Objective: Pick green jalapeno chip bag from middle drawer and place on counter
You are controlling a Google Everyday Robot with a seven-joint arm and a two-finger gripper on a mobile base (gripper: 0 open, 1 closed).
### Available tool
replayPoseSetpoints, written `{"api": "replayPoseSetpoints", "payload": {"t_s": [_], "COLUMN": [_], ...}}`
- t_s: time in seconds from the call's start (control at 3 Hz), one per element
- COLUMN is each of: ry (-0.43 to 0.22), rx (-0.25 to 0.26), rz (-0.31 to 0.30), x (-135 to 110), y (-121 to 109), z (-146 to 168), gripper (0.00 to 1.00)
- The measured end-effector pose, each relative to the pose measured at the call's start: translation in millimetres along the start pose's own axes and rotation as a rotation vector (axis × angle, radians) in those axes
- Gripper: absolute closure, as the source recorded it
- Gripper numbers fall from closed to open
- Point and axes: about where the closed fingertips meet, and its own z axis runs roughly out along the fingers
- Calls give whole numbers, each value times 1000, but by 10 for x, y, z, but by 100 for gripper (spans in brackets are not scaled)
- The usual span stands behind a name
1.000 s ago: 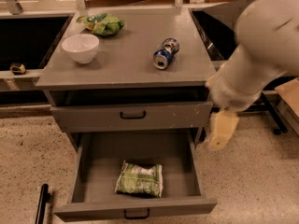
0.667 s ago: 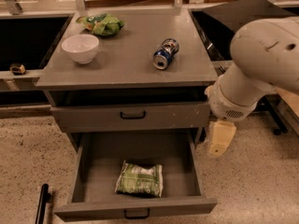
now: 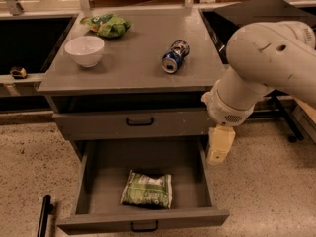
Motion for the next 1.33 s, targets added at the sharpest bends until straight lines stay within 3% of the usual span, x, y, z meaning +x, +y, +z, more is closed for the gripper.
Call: {"api": "replayPoseSetpoints", "payload": {"t_s": [0.33,0.67,1.0,1.33], "ry": [-61,-139,-237,-249], "rx": [-90,-92,16,46], "rz": [-30,-57,-113,-124], "x": [-197,-329,-489,-527], "y": [104,207,21,-46], "z": [768,1481,1703,1699], "gripper": [0,0,0,0]}}
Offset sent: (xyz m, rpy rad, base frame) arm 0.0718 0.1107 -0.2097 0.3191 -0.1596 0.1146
